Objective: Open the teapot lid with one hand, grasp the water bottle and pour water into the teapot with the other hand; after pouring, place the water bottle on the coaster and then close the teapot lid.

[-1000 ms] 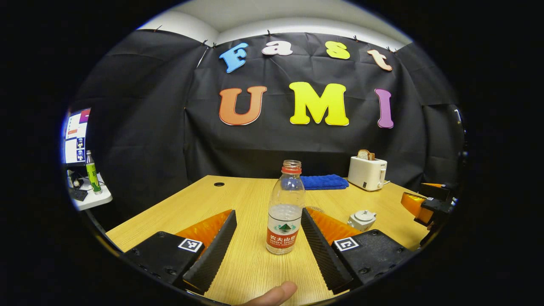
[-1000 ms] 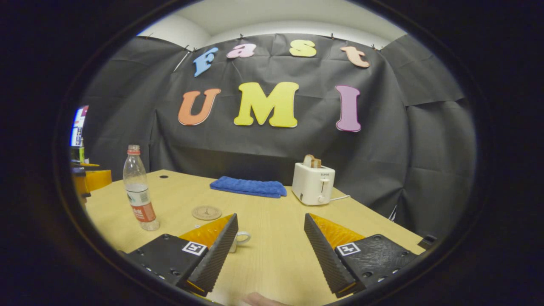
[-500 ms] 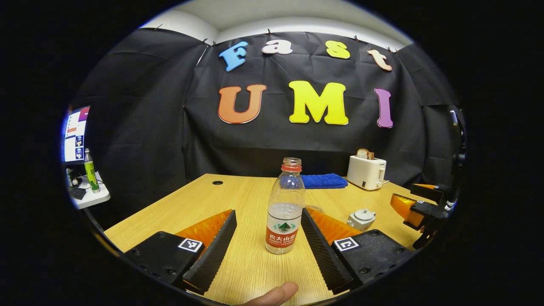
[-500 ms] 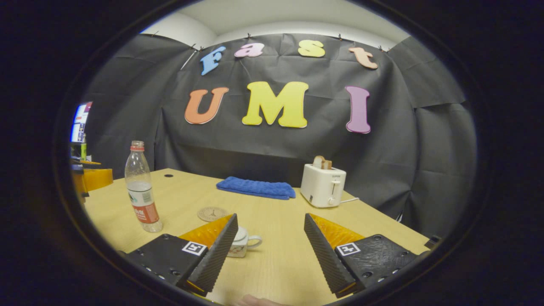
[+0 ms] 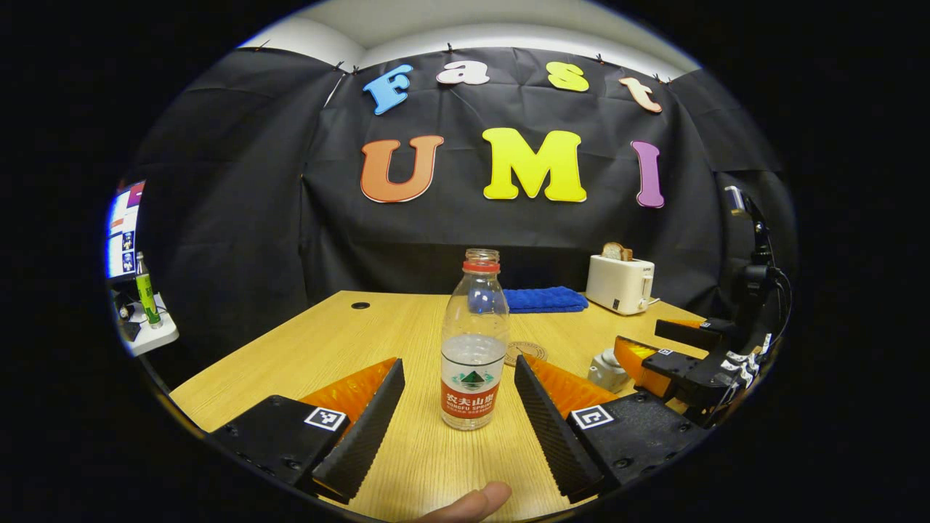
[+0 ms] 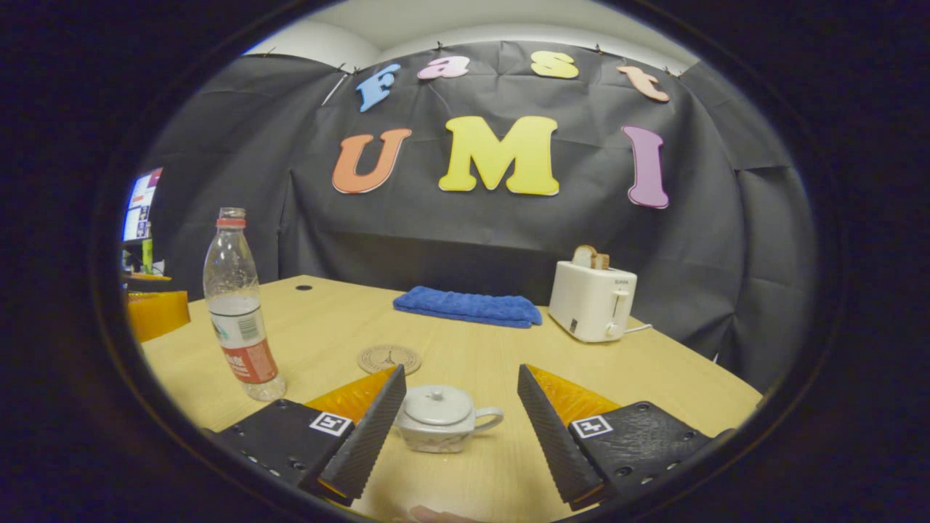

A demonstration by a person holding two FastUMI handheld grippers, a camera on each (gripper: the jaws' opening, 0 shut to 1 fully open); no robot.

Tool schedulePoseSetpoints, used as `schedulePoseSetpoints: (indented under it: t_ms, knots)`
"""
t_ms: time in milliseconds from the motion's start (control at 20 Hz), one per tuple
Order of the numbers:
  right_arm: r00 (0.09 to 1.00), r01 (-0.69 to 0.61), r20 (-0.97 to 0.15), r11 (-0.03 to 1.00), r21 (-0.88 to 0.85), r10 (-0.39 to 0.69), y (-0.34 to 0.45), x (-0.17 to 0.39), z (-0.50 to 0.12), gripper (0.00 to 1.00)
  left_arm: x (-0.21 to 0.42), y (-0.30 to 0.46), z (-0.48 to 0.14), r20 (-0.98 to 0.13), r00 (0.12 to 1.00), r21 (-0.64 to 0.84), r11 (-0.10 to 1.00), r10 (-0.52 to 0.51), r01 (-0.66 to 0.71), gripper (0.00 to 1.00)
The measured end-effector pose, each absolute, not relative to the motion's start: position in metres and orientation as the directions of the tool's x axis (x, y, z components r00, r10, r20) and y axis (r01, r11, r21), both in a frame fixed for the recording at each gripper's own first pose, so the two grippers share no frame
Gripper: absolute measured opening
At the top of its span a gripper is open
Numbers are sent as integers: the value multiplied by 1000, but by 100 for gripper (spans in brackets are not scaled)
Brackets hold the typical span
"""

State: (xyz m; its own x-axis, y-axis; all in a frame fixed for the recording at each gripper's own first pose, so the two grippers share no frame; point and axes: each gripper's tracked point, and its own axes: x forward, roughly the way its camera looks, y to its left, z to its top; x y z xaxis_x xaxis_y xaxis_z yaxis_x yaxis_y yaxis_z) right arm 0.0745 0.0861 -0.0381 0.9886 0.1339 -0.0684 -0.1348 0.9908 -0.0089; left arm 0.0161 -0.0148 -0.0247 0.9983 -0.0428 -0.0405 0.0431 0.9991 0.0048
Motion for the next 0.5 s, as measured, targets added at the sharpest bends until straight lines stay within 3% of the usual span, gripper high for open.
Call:
schedulePoseSetpoints:
  t_ms: [300, 350, 400, 500]
  knots:
    - [984, -153, -92, 988, 18, 154, 101, 86, -45, 70, 18, -16, -31, -49, 998, 3, 999, -43, 43, 96]
    - [983, -156, -90, 988, 20, 157, 100, 86, -44, 59, 19, -18, -31, -52, 998, 4, 999, -45, 45, 96]
    - [982, -163, -91, 986, 23, 164, 103, 85, -45, 58, 19, -18, -31, -52, 998, 5, 999, -46, 47, 96]
    - [981, -169, -93, 985, 29, 171, 105, 84, -46, 45, 20, -19, -34, -52, 997, 13, 999, -48, 49, 97]
